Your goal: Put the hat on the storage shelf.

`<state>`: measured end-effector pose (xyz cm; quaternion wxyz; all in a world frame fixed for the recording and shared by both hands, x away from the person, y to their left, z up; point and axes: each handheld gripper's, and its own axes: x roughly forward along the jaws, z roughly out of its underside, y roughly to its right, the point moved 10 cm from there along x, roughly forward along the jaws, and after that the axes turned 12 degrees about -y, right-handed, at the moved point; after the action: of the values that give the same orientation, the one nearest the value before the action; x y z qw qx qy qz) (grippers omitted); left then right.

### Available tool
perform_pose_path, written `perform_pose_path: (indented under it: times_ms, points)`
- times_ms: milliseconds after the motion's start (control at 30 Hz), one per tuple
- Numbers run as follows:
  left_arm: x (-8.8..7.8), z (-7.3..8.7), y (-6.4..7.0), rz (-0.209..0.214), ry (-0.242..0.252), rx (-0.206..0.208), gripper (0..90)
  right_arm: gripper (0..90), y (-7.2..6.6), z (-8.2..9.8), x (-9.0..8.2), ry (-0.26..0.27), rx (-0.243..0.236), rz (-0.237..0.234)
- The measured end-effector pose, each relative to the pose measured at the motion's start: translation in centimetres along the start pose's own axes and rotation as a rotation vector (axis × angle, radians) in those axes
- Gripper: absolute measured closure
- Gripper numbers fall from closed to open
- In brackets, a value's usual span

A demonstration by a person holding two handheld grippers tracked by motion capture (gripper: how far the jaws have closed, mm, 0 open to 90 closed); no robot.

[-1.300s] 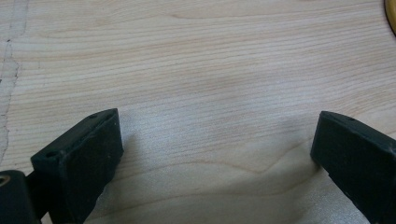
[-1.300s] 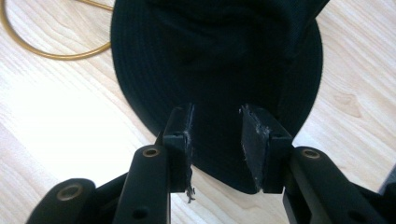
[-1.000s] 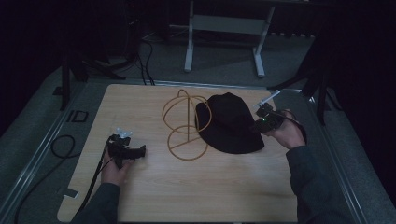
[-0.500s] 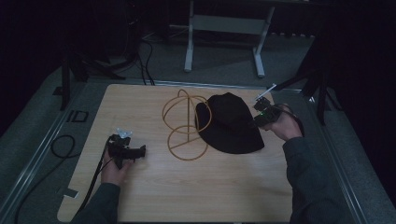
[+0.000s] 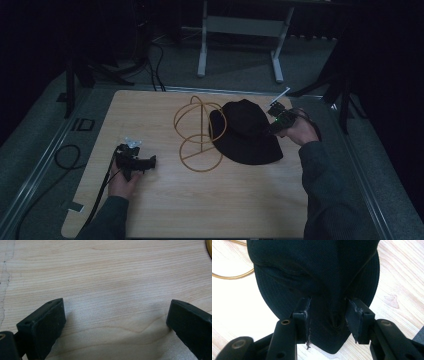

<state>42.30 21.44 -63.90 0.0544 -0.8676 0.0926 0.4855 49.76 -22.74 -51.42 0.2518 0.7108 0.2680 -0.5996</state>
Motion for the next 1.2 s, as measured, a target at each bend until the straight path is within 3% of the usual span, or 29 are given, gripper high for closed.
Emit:
perform_pose_path:
  times_ms: [267, 767, 1000, 1200]
  points:
    - [0.0, 0.0, 0.0, 0.0, 0.0, 0.0, 2.4, 51.2, 0.0, -0.4, 0.4, -0.044, -0.014, -0.009]
    - [0.0, 0.0, 0.0, 0.0, 0.0, 0.0, 2.4, 54.5, 0.4, -1.2, 1.6, -0.094, -0.039, -0.013]
    - [0.0, 0.0, 0.0, 0.0, 0.0, 0.0, 2.5, 69.5, 0.4, -1.7, 1.8, -0.104, -0.028, -0.07]
    - [0.0, 0.0, 0.0, 0.0, 0.0, 0.0, 2.5, 78.2, 0.6, -1.8, 1.9, -0.124, -0.039, -0.055]
